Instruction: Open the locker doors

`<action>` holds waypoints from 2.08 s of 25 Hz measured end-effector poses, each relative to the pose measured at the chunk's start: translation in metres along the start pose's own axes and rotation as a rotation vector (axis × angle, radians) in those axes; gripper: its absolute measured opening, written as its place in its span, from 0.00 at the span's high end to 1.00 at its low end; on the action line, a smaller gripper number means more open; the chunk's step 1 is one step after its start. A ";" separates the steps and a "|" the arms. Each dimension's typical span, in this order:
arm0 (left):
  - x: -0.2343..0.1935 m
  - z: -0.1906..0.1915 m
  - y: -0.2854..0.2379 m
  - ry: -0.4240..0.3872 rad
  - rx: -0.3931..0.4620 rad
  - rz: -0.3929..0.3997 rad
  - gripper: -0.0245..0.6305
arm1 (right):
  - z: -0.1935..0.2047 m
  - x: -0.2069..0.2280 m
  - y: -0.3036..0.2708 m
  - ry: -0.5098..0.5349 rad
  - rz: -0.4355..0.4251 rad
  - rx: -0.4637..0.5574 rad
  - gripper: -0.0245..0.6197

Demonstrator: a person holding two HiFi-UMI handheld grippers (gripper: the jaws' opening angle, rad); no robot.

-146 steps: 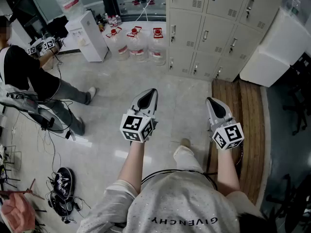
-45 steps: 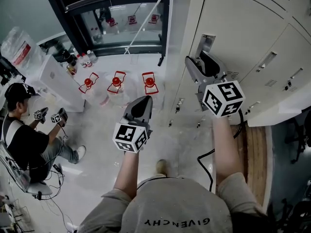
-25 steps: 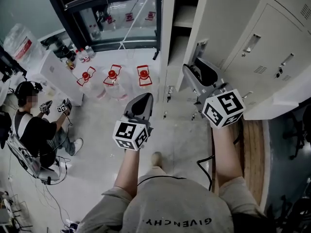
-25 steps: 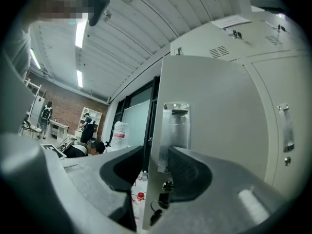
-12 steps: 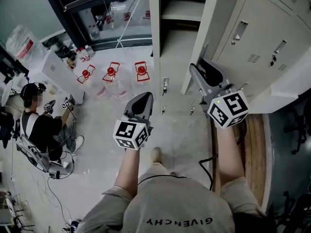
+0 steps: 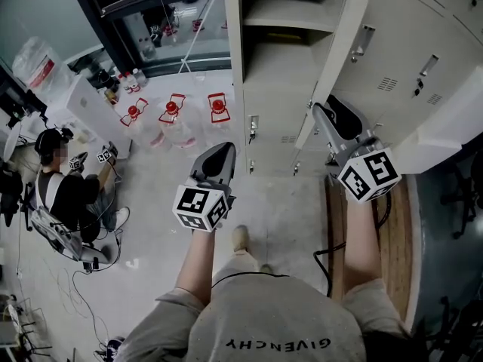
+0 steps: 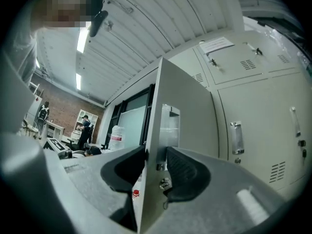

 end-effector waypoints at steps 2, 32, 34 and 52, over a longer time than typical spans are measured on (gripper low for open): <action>0.003 -0.002 0.000 -0.001 -0.001 0.002 0.96 | -0.002 0.004 0.010 0.004 0.009 0.010 0.74; 0.042 -0.007 0.002 -0.004 -0.003 0.014 0.96 | -0.019 0.067 0.105 0.017 0.262 0.079 0.84; 0.041 -0.007 0.004 -0.002 -0.004 0.008 0.96 | -0.020 0.071 0.109 0.015 0.284 0.084 0.84; 0.027 0.008 -0.011 0.014 -0.034 0.026 0.96 | -0.018 0.077 0.125 0.104 0.453 0.222 0.84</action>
Point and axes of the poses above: the fingertips, and each gripper's own axes: y backward along the fingers, x to its right, z out of its underside, the point moved 8 cm from there along y, backward along the fingers, and after that the axes turned 12 degrees about -y, right-handed, at the moved point
